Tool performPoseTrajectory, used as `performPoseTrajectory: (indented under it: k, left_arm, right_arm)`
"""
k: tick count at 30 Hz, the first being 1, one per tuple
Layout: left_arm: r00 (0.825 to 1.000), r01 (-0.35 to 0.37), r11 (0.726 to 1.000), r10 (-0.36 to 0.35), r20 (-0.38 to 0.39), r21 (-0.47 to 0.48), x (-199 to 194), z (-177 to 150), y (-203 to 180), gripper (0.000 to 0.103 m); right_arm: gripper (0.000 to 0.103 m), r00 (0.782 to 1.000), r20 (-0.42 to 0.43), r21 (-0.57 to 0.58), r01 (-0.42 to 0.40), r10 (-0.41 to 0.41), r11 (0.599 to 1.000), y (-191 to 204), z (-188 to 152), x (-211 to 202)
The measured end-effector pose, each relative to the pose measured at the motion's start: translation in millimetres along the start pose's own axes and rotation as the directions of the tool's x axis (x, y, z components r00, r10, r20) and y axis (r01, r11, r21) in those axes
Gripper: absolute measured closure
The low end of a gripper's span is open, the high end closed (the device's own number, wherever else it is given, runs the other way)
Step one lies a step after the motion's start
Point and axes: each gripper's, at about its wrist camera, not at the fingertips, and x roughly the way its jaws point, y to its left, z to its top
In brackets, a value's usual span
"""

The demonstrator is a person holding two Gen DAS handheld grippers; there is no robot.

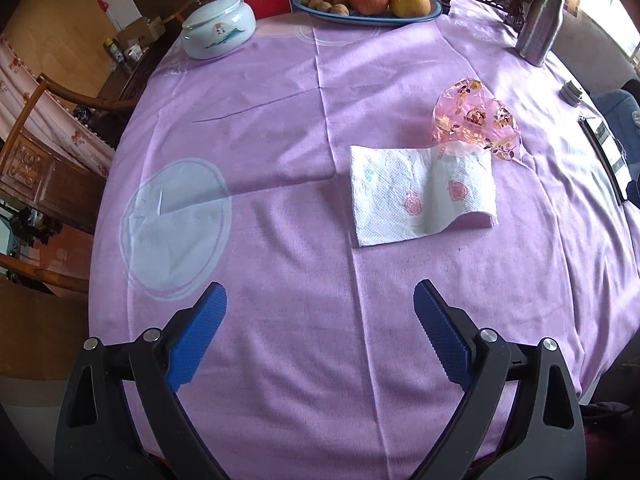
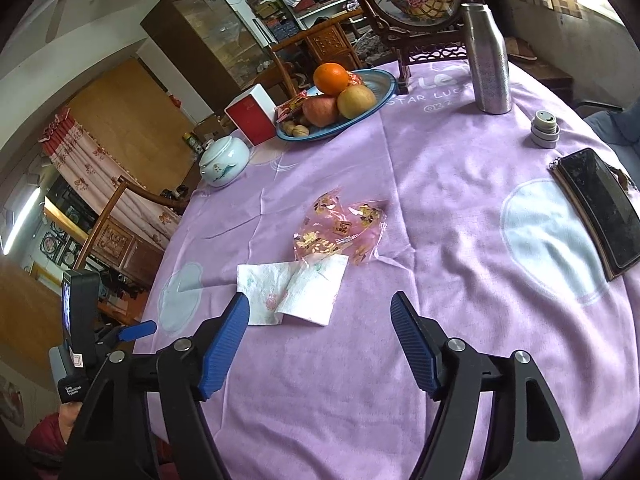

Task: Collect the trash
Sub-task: 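Lower both open tools toward the paper towel and plastic wrapper, then grasp the white paper towel with the left tool while the right tool grasps the plastic wrapper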

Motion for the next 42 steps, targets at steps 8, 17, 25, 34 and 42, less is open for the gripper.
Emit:
performPoseTrajectory:
  k: [8, 17, 25, 34, 42]
  left_arm:
    - [0.997, 0.063, 0.998, -0.064, -0.043, -0.019, 18.5, 17.2, 0.6, 0.011]
    - [0.961, 0.258, 0.966, -0.256, -0.109, 0.005, 63.6, 62.4, -41.3, 0.011]
    - [0.96, 0.246, 0.968, -0.237, -0.148, 0.044, 99.6, 74.7, -66.2, 0.011]
    - [0.976, 0.202, 0.979, -0.202, -0.077, -0.007, 90.8, 76.3, -32.2, 0.091]
    - [0.983, 0.167, 0.975, -0.177, -0.056, -0.149, 76.1, 66.9, 26.1, 0.095]
  right_arm:
    - [0.029, 1.0, -0.011, 0.024, 0.026, -0.025, 0.999, -11.7, 13.6, 19.3]
    - [0.029, 0.995, -0.063, 0.043, 0.08, -0.077, 0.996, -23.0, 24.9, 48.2]
    - [0.029, 0.99, -0.09, 0.035, 0.112, -0.108, 0.993, -30.0, 31.0, 65.7]
    - [0.029, 0.989, -0.09, -0.12, 0.105, -0.116, 0.987, -3.0, 38.4, 95.3]
    - [0.028, 0.987, -0.115, -0.208, 0.087, -0.113, 0.974, 10.7, 39.7, 134.8]
